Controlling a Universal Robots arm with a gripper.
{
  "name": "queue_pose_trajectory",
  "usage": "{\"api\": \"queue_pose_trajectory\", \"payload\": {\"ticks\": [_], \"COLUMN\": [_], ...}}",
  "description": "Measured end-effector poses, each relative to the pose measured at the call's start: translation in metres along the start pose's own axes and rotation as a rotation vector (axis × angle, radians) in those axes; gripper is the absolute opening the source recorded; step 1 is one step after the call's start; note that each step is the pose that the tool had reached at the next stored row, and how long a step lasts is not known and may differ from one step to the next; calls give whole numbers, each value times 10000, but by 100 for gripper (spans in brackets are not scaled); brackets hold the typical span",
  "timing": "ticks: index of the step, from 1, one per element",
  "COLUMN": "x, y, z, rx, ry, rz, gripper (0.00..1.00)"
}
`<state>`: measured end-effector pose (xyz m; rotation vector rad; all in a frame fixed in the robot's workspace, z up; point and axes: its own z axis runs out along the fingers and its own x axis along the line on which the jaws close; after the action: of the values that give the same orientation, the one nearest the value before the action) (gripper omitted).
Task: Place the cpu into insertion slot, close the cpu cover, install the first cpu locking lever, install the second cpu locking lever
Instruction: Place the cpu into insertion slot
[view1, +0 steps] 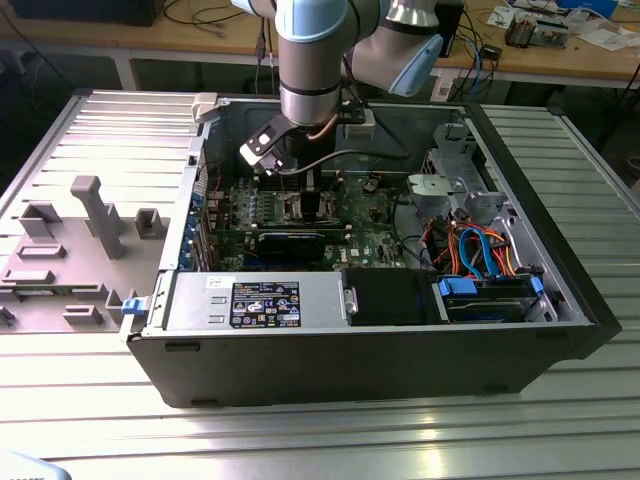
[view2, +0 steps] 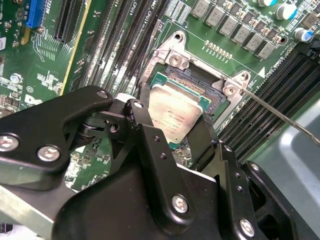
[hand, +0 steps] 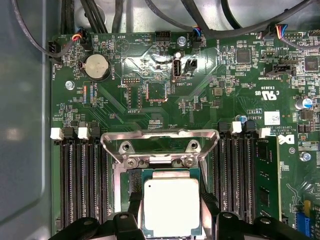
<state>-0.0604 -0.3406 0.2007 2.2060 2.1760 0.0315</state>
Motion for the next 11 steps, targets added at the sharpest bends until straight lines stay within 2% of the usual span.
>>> {"api": "queue_pose_trajectory", "payload": {"ticks": [7, 11], "x": [17, 47], "y": [-8, -25], "z": [12, 7], "rx": [-1, -5], "ry": [0, -26], "rz": [-1, -24], "gripper": [55, 55]}}
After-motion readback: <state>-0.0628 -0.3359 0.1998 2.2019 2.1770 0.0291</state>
